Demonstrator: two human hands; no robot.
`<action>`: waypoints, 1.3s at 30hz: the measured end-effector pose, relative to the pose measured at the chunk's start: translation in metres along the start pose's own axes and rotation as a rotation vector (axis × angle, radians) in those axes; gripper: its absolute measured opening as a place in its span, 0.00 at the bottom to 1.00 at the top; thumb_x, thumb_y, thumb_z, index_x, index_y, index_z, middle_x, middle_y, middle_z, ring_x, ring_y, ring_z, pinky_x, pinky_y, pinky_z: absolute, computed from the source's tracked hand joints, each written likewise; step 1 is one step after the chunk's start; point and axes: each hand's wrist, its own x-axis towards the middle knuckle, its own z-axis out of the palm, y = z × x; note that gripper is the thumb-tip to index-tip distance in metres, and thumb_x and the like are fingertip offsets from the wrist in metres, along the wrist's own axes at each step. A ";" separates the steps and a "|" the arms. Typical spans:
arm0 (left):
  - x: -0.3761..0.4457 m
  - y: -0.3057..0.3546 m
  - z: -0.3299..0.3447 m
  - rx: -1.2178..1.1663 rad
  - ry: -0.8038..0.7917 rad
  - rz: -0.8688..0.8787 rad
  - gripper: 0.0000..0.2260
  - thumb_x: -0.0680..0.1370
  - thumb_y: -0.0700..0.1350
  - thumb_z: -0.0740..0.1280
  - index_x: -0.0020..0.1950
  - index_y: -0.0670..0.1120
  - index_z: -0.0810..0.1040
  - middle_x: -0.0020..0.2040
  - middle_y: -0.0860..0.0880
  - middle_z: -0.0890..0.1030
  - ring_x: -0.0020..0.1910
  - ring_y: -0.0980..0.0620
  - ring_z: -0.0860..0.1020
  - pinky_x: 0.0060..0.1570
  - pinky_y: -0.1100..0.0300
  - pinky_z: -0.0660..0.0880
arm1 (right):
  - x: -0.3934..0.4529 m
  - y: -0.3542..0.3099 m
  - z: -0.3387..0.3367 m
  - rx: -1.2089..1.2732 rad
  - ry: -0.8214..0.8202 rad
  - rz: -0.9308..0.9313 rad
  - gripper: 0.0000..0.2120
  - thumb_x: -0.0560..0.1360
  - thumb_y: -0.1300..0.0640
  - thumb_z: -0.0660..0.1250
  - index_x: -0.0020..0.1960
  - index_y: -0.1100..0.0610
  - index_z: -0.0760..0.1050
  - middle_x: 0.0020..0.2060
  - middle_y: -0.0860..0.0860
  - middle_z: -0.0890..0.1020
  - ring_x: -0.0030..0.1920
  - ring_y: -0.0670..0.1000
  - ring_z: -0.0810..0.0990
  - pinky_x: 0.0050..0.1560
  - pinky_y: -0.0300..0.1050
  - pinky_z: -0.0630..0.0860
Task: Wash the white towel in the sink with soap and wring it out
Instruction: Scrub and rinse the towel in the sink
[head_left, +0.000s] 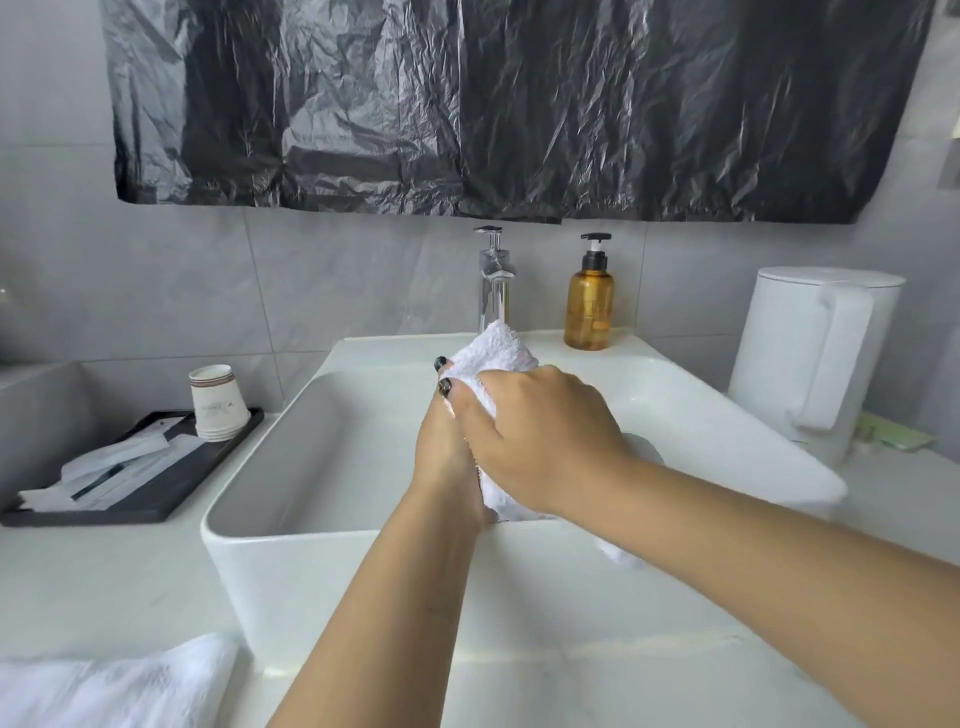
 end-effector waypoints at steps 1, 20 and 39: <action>-0.003 0.001 0.001 0.020 -0.005 -0.016 0.20 0.78 0.60 0.63 0.30 0.49 0.73 0.26 0.49 0.72 0.24 0.50 0.75 0.25 0.65 0.70 | 0.006 0.001 0.002 0.013 -0.001 0.040 0.21 0.82 0.43 0.52 0.35 0.52 0.62 0.35 0.51 0.68 0.41 0.57 0.68 0.40 0.47 0.62; -0.006 0.011 -0.004 0.168 0.059 -0.041 0.15 0.80 0.46 0.62 0.33 0.48 0.73 0.23 0.50 0.73 0.22 0.51 0.74 0.26 0.66 0.69 | 0.034 0.015 0.001 0.090 -0.095 0.147 0.19 0.78 0.49 0.57 0.30 0.54 0.64 0.31 0.50 0.70 0.35 0.54 0.71 0.31 0.44 0.60; -0.013 0.010 0.008 0.209 0.057 -0.156 0.10 0.79 0.49 0.63 0.40 0.47 0.76 0.36 0.48 0.78 0.40 0.47 0.79 0.46 0.57 0.72 | 0.054 0.046 0.020 0.262 -0.079 0.319 0.19 0.77 0.53 0.57 0.29 0.55 0.59 0.26 0.51 0.66 0.31 0.55 0.65 0.31 0.44 0.60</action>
